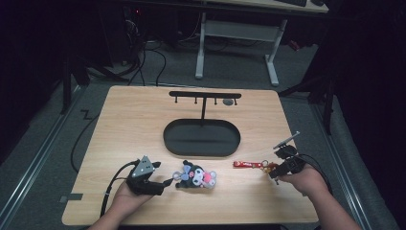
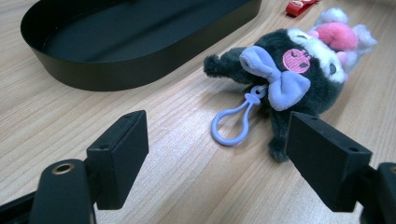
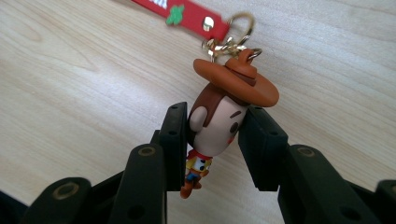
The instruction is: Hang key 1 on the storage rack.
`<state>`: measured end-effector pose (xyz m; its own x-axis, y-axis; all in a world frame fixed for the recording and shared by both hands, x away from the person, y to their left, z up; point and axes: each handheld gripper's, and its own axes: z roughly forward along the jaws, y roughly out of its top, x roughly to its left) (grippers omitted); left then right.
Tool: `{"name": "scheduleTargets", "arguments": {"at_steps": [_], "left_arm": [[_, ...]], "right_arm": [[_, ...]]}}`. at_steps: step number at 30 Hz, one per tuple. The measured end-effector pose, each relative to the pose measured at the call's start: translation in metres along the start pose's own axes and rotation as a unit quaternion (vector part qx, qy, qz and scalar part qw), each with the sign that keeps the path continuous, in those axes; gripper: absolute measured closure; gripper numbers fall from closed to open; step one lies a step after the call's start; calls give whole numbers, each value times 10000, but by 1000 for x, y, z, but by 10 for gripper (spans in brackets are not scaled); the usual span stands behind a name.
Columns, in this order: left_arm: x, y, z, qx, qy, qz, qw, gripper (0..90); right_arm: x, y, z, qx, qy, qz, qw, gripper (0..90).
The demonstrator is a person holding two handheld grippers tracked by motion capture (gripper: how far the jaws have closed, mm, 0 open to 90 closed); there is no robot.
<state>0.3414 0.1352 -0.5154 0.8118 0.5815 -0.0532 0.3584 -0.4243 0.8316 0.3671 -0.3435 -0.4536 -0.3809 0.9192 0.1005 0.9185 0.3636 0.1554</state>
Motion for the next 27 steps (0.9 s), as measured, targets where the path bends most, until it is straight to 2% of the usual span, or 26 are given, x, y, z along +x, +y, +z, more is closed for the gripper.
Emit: {"name": "scheduleTargets", "arguments": {"at_steps": [9, 20, 27], "left_arm": [[0, 0, 0, -3, -10, -1, 10000, 219], [0, 0, -1, -17, -30, 6, 10000, 219], [0, 0, -1, -36, -26, 7, 10000, 219]], "right_arm": [[12, 3, -27, 94, 117, -137, 9998, 637], [30, 15, -64, -10, 96, -278, 9996, 637], [38, 26, -81, -117, 72, -376, 9992, 638]]}}
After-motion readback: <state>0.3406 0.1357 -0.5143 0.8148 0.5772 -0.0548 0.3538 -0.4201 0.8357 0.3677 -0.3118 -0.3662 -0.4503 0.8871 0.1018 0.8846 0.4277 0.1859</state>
